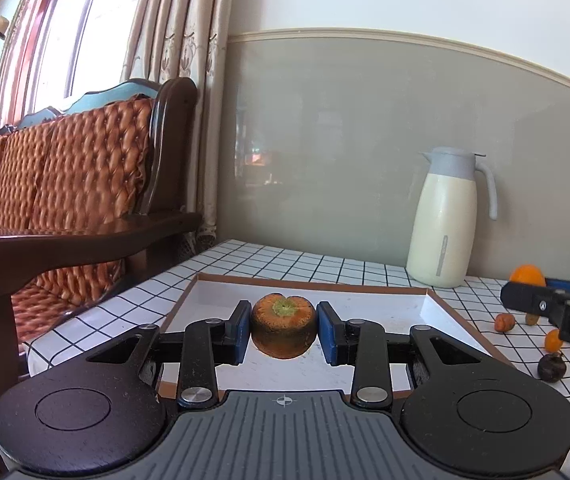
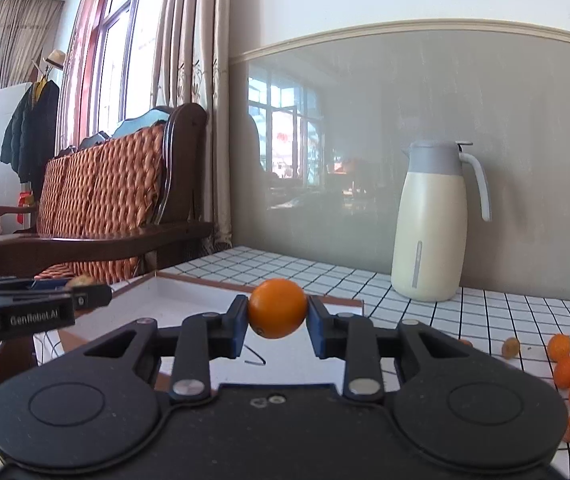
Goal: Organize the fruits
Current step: 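Carry both held fruits over the white tray with both tools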
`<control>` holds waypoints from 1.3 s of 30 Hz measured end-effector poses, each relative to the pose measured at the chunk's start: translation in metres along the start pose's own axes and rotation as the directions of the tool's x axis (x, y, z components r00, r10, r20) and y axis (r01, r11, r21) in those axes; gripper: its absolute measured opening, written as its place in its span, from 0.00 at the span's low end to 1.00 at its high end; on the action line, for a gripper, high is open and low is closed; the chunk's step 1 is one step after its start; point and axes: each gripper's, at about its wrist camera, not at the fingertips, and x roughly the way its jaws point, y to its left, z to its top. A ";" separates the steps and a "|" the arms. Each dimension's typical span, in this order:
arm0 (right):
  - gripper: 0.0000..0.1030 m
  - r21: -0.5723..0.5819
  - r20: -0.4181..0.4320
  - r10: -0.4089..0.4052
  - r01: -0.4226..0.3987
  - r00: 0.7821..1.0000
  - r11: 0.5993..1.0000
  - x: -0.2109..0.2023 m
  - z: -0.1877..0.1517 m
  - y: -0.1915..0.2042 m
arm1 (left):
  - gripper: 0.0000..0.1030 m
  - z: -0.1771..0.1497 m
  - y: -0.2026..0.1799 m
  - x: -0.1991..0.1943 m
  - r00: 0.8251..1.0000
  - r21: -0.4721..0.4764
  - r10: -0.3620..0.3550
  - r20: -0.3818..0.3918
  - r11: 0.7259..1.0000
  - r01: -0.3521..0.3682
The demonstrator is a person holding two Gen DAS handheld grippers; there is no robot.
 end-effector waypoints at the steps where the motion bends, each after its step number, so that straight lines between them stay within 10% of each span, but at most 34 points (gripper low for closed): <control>1: 0.22 0.003 0.003 0.001 -0.001 1.000 1.000 0.002 0.000 0.000 | 0.35 0.000 0.000 0.001 1.000 0.002 0.002 -0.001 1.000 -0.002; 39: 0.22 0.065 -0.247 -0.047 0.065 0.968 0.996 0.136 0.012 -0.032 | 0.35 0.028 0.033 0.111 0.987 -0.021 0.111 -0.113 0.993 -0.115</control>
